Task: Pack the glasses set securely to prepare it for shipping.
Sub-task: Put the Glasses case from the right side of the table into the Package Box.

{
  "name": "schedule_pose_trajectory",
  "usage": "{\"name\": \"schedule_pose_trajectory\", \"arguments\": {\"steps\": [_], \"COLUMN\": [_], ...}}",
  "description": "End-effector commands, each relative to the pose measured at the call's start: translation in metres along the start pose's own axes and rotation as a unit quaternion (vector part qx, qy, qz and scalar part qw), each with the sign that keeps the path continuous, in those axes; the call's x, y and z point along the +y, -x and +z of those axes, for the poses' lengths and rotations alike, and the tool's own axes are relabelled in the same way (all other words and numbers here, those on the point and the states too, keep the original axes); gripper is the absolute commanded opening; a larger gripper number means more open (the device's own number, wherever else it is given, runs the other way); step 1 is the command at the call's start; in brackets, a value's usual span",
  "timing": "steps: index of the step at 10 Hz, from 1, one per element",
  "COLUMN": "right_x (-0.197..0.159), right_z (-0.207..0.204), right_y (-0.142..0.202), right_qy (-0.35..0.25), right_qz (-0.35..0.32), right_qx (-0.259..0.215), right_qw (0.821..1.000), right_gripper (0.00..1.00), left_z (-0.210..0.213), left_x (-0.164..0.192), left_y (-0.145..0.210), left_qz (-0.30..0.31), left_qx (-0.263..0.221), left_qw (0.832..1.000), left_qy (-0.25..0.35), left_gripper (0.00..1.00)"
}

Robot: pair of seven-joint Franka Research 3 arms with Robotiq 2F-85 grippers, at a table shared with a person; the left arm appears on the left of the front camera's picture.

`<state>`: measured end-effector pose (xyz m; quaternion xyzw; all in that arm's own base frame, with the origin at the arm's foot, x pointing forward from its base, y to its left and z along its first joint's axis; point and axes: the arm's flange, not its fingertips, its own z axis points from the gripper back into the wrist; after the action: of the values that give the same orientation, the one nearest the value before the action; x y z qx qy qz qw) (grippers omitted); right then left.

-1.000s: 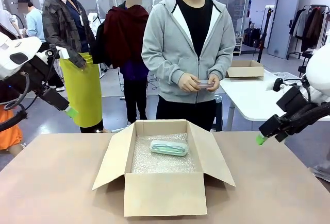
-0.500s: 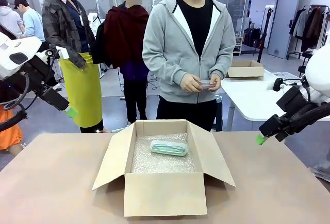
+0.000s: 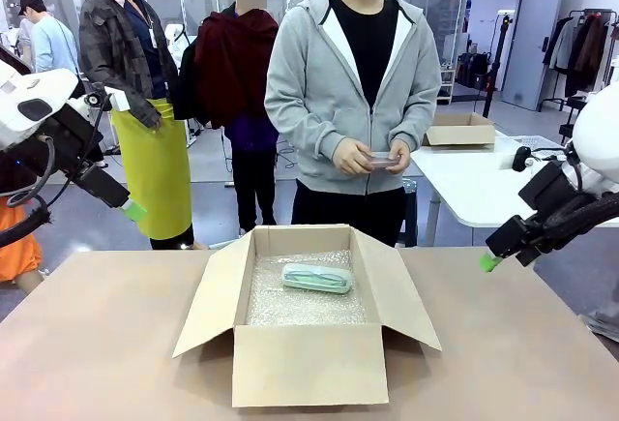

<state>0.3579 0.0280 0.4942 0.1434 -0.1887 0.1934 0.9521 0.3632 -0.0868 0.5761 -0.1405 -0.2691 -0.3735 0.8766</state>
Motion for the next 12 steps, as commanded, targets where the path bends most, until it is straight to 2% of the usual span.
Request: {"name": "schedule_pose_trajectory", "arguments": {"steps": [1, 12], "right_x": [0.0004, 0.0004], "right_z": [-0.0005, -0.0005], "right_y": [-0.0011, -0.0011], "right_qy": [0.008, 0.008], "right_qz": [-0.003, -0.003], "right_qx": [-0.002, -0.002], "right_qw": [1.0, 1.0], "right_gripper": [0.97, 0.97], "left_z": [0.0023, 0.0023], "left_x": [0.002, 0.002], "left_y": [0.0011, 0.0011], "left_qz": [-0.008, -0.008], "left_qx": [-0.008, -0.008], "left_qw": [1.0, 1.0], "left_qy": [0.011, 0.011], "left_gripper": [1.0, 1.0]}}
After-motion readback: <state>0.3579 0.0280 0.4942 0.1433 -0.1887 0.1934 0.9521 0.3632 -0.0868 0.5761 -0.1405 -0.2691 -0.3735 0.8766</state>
